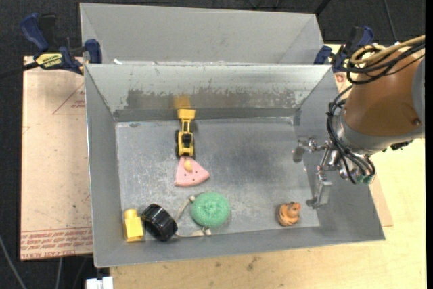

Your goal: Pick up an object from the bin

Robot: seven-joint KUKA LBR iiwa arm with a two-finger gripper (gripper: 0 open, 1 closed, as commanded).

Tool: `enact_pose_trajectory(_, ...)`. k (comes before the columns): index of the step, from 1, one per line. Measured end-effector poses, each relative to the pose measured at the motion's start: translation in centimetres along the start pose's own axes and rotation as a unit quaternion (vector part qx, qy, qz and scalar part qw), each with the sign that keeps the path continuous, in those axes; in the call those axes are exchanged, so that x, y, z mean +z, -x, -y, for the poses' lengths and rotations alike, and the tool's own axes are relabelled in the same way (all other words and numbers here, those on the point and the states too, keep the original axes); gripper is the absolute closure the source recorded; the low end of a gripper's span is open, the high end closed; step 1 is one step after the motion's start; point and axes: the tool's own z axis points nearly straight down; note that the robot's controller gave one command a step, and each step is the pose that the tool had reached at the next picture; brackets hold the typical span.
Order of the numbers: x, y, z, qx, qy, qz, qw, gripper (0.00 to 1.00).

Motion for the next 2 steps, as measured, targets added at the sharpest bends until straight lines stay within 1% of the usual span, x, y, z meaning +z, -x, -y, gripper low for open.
enact_pose_trajectory(1, -0.5, 0.2, -0.1, -0.002, -0.001, 0.0040, 1.0000, 0.00)
enact_pose_trajectory(2, 5.0, -2.0, -1.7, -0.124, -0.002, 0.0070, 0.9922, 0.00)
